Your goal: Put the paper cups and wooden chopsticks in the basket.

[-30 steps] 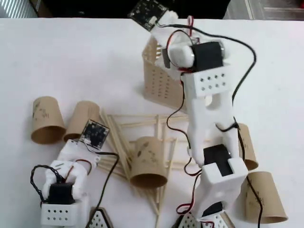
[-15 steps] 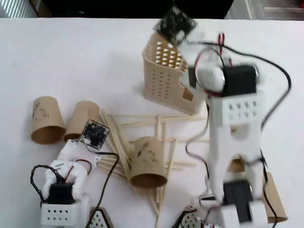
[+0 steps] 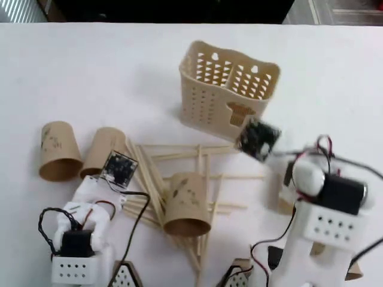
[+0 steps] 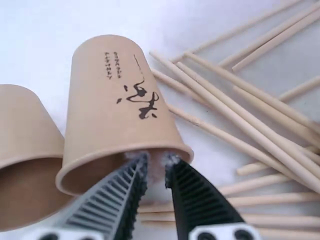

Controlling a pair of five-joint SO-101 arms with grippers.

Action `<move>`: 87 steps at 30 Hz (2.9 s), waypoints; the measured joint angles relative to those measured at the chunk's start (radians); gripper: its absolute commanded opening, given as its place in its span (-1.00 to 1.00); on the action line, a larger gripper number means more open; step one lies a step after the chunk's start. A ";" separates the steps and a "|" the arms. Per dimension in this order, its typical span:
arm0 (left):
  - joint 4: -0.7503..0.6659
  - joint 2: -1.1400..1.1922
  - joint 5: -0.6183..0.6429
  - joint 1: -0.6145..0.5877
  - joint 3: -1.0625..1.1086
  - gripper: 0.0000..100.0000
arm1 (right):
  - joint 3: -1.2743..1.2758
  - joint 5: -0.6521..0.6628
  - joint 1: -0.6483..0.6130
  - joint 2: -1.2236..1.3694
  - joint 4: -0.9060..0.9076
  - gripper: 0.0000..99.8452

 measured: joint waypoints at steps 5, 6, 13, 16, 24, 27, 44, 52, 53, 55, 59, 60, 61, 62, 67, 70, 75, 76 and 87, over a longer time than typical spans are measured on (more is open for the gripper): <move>0.000 0.000 0.000 0.000 0.000 -0.84 | 0.249 0.138 0.126 -0.130 -0.123 -0.43; 0.000 0.000 0.000 0.000 0.000 -0.84 | 0.301 0.163 0.149 -0.152 -0.157 -0.40; 0.000 0.000 0.000 0.000 0.000 -0.84 | 0.569 0.285 0.281 -0.250 -0.347 -0.38; 0.000 0.000 0.000 0.000 0.000 -0.84 | 0.644 0.325 0.304 -0.272 -0.387 -0.38; 0.000 0.000 0.000 0.000 0.000 -0.84 | 0.876 0.331 0.305 -0.285 -0.709 -0.75; 0.000 0.000 0.000 0.000 0.000 -0.84 | 0.888 0.331 0.307 -0.293 -0.786 -0.75; 0.000 0.000 0.000 0.000 0.000 -0.84 | 0.658 -0.032 0.325 -0.284 -0.804 -0.96; 0.000 0.000 0.000 0.000 0.000 -0.84 | 0.483 -0.226 0.325 -0.282 -0.804 -0.96; 0.000 0.000 0.000 0.000 0.000 -0.84 | 0.459 -0.249 0.325 -0.282 -0.804 -0.96; 0.000 0.000 0.000 0.000 0.000 -0.84 | 0.404 -0.302 0.325 -0.282 -0.804 -0.96; 0.000 0.000 0.000 0.000 0.000 -0.84 | 0.281 -0.430 0.325 -0.282 -0.804 -0.96; 0.000 0.000 0.000 0.000 0.000 -0.84 | 0.249 -0.463 0.322 -0.282 -0.804 -0.96; 0.000 0.000 0.000 0.000 0.000 -0.84 | 0.216 -0.493 0.311 -0.282 -0.804 -0.96; 0.000 0.000 0.000 0.000 0.000 -0.84 | 0.187 -0.519 0.301 -0.282 -0.804 -0.96; 0.000 0.000 0.000 0.000 0.000 -0.84 | 0.043 -0.626 0.184 -0.282 -0.776 -0.96; 0.000 0.000 0.000 0.000 0.000 -0.84 | -0.035 -0.686 0.087 -0.284 -0.730 -0.96; 0.000 0.000 0.000 0.000 0.000 -0.84 | -0.095 -0.779 -0.063 -0.242 -0.724 -0.96; 0.000 0.000 0.000 0.000 0.000 -0.84 | -0.109 -0.796 -0.089 -0.218 -0.724 -0.96; 0.000 0.000 0.000 0.000 0.000 -0.84 | -0.397 -0.990 -0.245 0.249 -0.724 -0.96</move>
